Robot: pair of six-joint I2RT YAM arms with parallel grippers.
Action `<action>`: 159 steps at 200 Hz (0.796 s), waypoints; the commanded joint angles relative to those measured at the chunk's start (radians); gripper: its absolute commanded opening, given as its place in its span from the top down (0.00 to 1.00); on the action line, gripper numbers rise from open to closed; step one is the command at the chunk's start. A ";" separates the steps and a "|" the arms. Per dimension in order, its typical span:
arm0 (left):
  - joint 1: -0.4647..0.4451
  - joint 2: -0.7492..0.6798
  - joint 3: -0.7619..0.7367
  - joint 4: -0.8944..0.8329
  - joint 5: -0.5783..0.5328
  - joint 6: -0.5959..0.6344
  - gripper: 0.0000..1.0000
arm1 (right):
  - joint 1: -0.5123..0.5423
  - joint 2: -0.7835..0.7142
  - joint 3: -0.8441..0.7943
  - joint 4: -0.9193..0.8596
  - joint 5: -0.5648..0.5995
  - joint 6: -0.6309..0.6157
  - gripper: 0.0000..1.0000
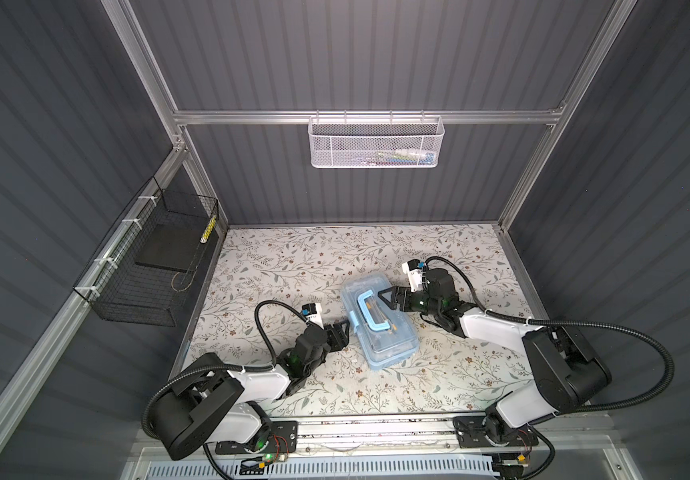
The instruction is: Pack the tool kit
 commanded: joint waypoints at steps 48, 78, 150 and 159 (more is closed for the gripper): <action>-0.022 -0.047 -0.014 0.163 0.161 -0.079 0.13 | 0.036 0.037 -0.040 -0.111 -0.060 0.012 0.19; -0.023 -0.059 -0.022 0.165 0.138 -0.071 0.11 | 0.036 0.041 -0.039 -0.108 -0.063 0.014 0.19; -0.022 -0.007 -0.007 0.251 0.175 -0.078 0.15 | 0.036 0.037 -0.036 -0.117 -0.062 0.009 0.20; -0.023 -0.002 -0.012 0.265 0.180 -0.086 0.15 | 0.035 0.039 -0.036 -0.116 -0.063 0.009 0.20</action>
